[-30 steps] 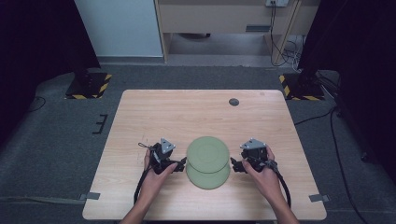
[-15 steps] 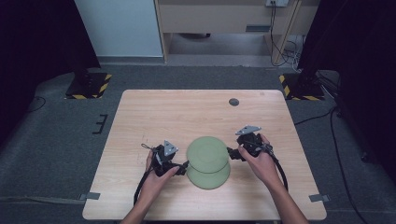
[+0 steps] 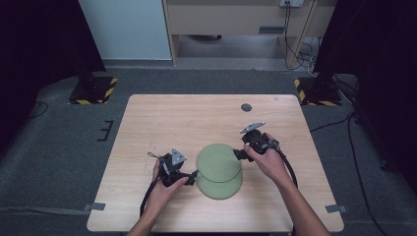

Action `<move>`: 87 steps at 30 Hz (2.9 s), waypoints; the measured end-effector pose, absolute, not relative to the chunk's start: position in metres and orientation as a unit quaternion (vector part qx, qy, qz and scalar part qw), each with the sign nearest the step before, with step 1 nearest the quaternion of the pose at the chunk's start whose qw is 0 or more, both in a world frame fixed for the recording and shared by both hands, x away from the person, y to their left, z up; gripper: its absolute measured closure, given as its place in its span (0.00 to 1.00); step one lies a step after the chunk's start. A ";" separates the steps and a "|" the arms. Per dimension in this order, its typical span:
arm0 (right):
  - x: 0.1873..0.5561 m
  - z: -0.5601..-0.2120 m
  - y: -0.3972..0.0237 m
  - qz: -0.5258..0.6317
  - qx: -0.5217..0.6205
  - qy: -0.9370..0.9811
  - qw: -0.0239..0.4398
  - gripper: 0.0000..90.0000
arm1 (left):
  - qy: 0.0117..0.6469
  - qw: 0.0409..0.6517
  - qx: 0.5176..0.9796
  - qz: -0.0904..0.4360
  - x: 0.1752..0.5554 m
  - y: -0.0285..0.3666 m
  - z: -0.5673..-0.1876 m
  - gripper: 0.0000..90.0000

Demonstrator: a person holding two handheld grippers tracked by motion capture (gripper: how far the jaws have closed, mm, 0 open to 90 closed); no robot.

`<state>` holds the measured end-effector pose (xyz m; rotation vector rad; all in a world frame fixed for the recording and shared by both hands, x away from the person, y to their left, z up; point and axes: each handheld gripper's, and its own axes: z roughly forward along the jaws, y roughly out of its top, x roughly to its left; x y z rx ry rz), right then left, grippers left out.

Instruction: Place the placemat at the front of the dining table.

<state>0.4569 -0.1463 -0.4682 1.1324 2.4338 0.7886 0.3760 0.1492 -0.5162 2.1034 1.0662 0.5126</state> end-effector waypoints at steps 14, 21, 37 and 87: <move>0.476 -0.466 -0.131 0.269 0.395 0.865 0.154 0.18 | 0.413 0.356 0.815 0.198 0.376 0.148 -0.516 0.02; 0.482 -0.473 -0.126 0.273 0.395 0.867 0.136 0.29 | 0.410 0.356 0.816 0.196 0.375 0.145 -0.517 0.02; 0.489 -0.486 -0.119 0.283 0.397 0.871 0.066 0.32 | 0.407 0.350 0.820 0.200 0.376 0.138 -0.520 0.03; 0.501 -0.513 -0.109 0.307 0.395 0.866 -0.014 0.26 | 0.414 0.346 0.820 0.193 0.382 0.129 -0.529 0.02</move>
